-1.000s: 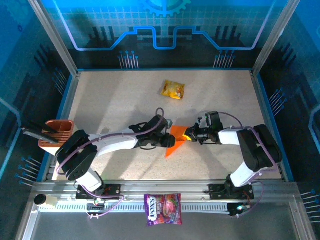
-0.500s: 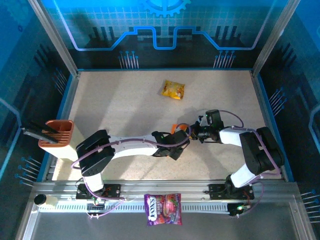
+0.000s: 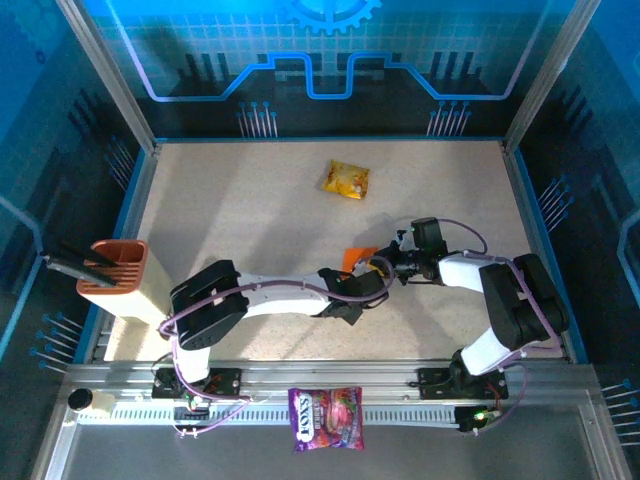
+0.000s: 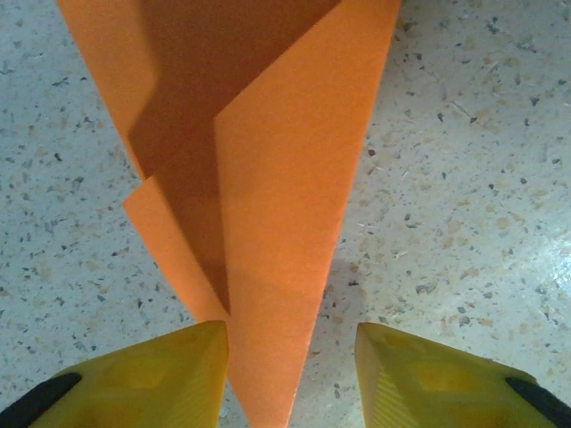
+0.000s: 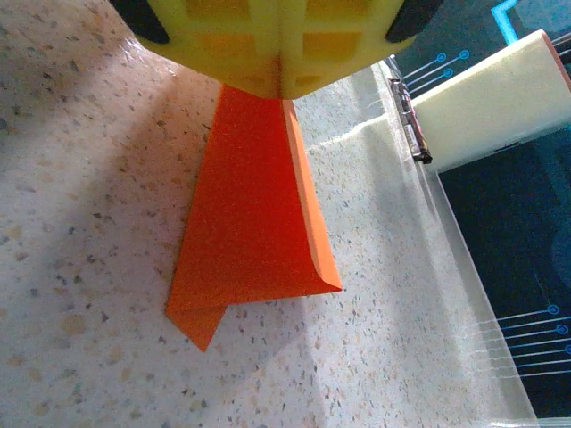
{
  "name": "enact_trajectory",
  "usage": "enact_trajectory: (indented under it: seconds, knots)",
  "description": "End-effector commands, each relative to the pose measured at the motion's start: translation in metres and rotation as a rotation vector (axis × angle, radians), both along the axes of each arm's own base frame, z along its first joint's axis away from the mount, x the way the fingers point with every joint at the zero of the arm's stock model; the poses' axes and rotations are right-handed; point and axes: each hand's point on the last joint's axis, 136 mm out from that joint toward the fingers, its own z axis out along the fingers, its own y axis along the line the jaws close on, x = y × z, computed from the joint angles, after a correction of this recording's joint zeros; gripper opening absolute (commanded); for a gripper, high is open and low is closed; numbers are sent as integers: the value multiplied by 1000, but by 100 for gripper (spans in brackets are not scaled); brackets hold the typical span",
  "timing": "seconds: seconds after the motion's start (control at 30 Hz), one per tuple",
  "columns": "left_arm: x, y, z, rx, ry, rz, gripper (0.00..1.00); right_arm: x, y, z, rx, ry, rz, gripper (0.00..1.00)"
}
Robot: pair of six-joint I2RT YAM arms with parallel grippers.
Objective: Fold a paper plane with a square sheet of paper (pick it up from the middle)
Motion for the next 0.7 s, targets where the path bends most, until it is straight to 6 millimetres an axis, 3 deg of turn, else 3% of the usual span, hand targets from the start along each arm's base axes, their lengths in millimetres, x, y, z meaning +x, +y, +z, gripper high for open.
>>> enact_trajectory:
  seconds: [0.0,0.67]
  knots:
    - [2,3,0,65,-25,-14,41,5,-1,8,13,0,-6,0]
    - [1,7,-3,101,-44,-16,25,5,-1,8,9,12,-6,0]
